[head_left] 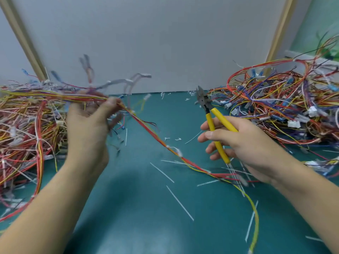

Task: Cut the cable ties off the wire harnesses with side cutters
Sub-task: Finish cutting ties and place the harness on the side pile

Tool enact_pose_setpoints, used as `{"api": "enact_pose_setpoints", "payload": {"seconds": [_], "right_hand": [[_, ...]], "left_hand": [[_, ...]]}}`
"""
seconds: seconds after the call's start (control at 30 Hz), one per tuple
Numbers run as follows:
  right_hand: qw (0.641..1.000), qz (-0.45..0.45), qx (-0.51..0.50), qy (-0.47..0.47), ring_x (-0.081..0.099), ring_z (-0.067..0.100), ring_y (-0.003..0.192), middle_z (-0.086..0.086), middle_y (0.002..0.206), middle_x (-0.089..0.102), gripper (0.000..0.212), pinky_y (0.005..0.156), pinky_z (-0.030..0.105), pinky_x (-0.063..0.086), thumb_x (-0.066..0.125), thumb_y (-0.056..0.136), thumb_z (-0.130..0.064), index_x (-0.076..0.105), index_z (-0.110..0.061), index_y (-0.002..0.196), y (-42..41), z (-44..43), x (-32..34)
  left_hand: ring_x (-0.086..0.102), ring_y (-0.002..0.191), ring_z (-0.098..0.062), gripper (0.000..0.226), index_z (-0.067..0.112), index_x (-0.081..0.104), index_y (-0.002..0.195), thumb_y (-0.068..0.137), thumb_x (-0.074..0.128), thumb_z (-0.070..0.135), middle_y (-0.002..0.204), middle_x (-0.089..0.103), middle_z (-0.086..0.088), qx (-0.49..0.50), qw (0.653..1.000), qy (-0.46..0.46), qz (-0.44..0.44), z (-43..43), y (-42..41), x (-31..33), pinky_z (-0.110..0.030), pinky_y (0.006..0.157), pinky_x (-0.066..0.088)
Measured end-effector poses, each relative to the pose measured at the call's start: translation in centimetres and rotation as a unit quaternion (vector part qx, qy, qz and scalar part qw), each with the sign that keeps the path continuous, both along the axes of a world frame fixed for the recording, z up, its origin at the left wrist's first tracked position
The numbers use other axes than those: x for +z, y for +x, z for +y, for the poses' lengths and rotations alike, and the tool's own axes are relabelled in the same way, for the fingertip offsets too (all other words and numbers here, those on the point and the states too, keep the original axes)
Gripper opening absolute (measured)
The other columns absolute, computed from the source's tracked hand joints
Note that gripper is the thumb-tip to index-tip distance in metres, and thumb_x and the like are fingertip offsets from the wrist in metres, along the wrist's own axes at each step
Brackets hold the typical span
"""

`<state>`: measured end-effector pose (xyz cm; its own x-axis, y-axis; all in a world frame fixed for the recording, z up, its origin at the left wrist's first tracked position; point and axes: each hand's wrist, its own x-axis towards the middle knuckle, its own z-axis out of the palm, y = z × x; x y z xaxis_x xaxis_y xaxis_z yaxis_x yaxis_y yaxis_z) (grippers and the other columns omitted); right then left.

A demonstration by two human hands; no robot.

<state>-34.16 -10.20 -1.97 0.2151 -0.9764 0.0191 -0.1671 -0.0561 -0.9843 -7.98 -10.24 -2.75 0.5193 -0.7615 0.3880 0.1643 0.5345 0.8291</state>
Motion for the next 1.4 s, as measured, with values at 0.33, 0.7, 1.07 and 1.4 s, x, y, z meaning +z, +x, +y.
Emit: {"api": "enact_pose_setpoints", "payload": {"seconds": [0.33, 0.7, 1.07, 1.4], "right_hand": [[0.986, -0.156, 0.051, 0.011, 0.066, 0.024, 0.069, 0.008, 0.102, 0.074, 0.03, 0.063, 0.033, 0.058, 0.07, 0.077, -0.01, 0.066, -0.006, 0.106, 2.5, 2.1, -1.4], [0.988, -0.154, -0.011, -0.015, 0.058, 0.025, 0.055, 0.009, 0.077, 0.065, 0.025, 0.053, 0.033, 0.053, 0.075, 0.063, -0.022, 0.073, -0.018, 0.088, 1.5, 0.4, -2.2], [0.981, -0.19, -0.037, 0.003, 0.055, 0.022, 0.053, 0.013, 0.072, 0.064, 0.015, 0.046, 0.033, 0.051, 0.068, 0.078, -0.007, 0.076, -0.019, 0.083, 0.5, -0.2, -1.5], [0.952, -0.292, -0.048, 0.078, 0.051, 0.019, 0.046, 0.012, 0.068, 0.06, 0.012, 0.04, 0.03, 0.048, 0.062, 0.072, -0.01, 0.07, -0.011, 0.081, 0.0, -1.2, -1.4]], "left_hand": [[0.071, 0.08, -0.01, 0.027, 0.006, 0.069, 0.087, 0.065, 0.083, 0.001, 0.084, 0.075, -0.002, -0.204, 0.968, 0.032, -0.141, 1.8, -6.5, -3.2, -0.016, 0.074, 0.052], [0.071, 0.101, -0.024, 0.065, 0.01, 0.069, 0.108, 0.066, 0.076, 0.059, 0.109, 0.073, -0.012, -0.283, 0.937, 0.188, -0.076, 1.0, -2.8, -0.6, -0.035, 0.083, 0.059], [0.07, 0.104, -0.024, 0.03, 0.021, 0.065, 0.116, 0.087, 0.06, 0.026, 0.104, 0.072, -0.007, -0.252, 0.947, 0.044, 0.193, 0.8, -0.5, 1.1, -0.038, 0.098, 0.053], [0.065, 0.115, -0.036, 0.055, 0.034, 0.048, 0.141, 0.09, 0.056, 0.014, 0.128, 0.065, -0.014, -0.288, 0.945, -0.037, 0.153, 1.0, 0.3, 1.9, -0.043, 0.097, 0.053]]}}
